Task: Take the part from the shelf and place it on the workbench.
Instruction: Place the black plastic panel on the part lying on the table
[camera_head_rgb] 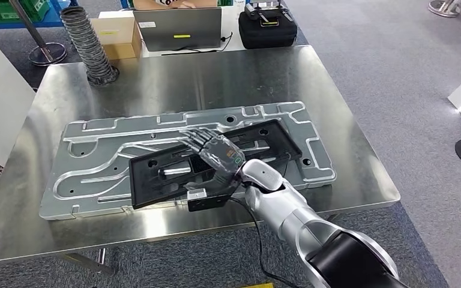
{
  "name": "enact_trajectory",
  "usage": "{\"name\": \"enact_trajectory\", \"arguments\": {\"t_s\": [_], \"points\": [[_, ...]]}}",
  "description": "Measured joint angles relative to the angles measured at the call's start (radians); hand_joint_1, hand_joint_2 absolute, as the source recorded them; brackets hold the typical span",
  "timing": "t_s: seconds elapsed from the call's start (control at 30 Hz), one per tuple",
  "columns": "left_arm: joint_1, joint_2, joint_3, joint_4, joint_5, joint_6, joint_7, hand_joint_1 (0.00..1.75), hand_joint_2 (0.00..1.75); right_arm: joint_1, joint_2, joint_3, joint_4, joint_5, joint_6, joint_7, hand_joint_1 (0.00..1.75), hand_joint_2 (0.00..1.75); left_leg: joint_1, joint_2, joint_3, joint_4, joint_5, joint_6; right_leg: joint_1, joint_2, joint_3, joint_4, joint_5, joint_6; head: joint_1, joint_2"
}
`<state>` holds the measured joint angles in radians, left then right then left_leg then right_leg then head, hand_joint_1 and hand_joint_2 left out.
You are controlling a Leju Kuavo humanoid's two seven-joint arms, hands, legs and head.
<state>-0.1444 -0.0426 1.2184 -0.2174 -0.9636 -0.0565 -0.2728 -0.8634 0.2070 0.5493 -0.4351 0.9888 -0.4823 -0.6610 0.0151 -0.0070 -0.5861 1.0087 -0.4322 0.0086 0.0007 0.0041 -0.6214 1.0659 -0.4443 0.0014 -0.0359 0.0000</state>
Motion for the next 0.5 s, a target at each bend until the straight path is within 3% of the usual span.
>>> {"name": "enact_trajectory", "arguments": {"t_s": [0.03,0.1,0.2,0.3,0.33,0.37,0.4,0.5], "points": [[0.000,-0.001,0.000,0.000,0.000,0.000,0.000,0.00,0.00,0.000,0.000,-0.013,-0.019,-0.031,-0.023,-0.012,0.00,0.00,-0.001,0.000,-0.001,0.001,0.000,-0.004,0.003,0.000,0.017,-0.038,0.010,-0.005,0.000,0.000],[0.002,-0.003,0.000,0.000,0.002,0.000,-0.001,0.00,0.00,0.003,-0.006,-0.035,-0.070,-0.099,-0.068,-0.026,0.00,0.00,-0.002,0.000,-0.002,-0.001,0.000,-0.014,0.007,0.000,0.022,-0.055,0.010,-0.009,0.000,0.000],[0.005,-0.002,0.000,0.000,0.010,-0.004,-0.002,0.00,0.00,0.014,-0.027,-0.062,-0.179,-0.184,-0.127,-0.029,0.00,0.00,-0.003,0.002,-0.012,0.022,-0.021,-0.027,-0.003,-0.001,0.027,-0.069,0.018,-0.022,0.000,0.000],[0.011,-0.002,0.002,0.000,0.028,-0.014,-0.011,0.00,0.00,0.051,-0.067,-0.105,-0.331,-0.214,-0.179,-0.003,0.00,0.00,-0.001,0.003,-0.089,0.197,-0.112,-0.035,-0.005,-0.004,0.030,-0.074,0.021,-0.028,0.000,0.000],[0.017,-0.001,0.005,0.000,0.037,-0.019,-0.017,0.00,0.00,0.071,-0.084,-0.128,-0.387,-0.204,-0.191,0.012,0.00,0.00,0.000,0.003,-0.117,0.256,-0.132,-0.037,-0.005,-0.005,0.030,-0.073,0.020,-0.027,0.000,0.000],[0.023,-0.001,0.008,0.000,0.046,-0.024,-0.025,0.00,0.00,0.093,-0.101,-0.156,-0.442,-0.189,-0.200,0.025,0.00,0.00,0.001,0.003,-0.130,0.282,-0.133,-0.039,-0.005,-0.005,0.030,-0.072,0.019,-0.027,0.000,0.000],[0.029,0.000,0.011,0.000,0.055,-0.030,-0.032,0.00,0.00,0.115,-0.117,-0.194,-0.500,-0.175,-0.205,0.036,0.00,0.00,0.003,0.003,-0.124,0.268,-0.114,-0.040,-0.005,-0.005,0.030,-0.070,0.018,-0.025,0.000,0.000],[0.041,0.002,0.027,0.000,0.080,-0.045,-0.050,0.00,0.00,0.176,-0.172,-0.338,-0.650,-0.166,-0.212,0.045,0.00,0.00,0.007,0.002,-0.033,0.078,-0.024,-0.037,-0.006,-0.005,0.032,-0.059,0.007,-0.010,0.000,0.000]]}}
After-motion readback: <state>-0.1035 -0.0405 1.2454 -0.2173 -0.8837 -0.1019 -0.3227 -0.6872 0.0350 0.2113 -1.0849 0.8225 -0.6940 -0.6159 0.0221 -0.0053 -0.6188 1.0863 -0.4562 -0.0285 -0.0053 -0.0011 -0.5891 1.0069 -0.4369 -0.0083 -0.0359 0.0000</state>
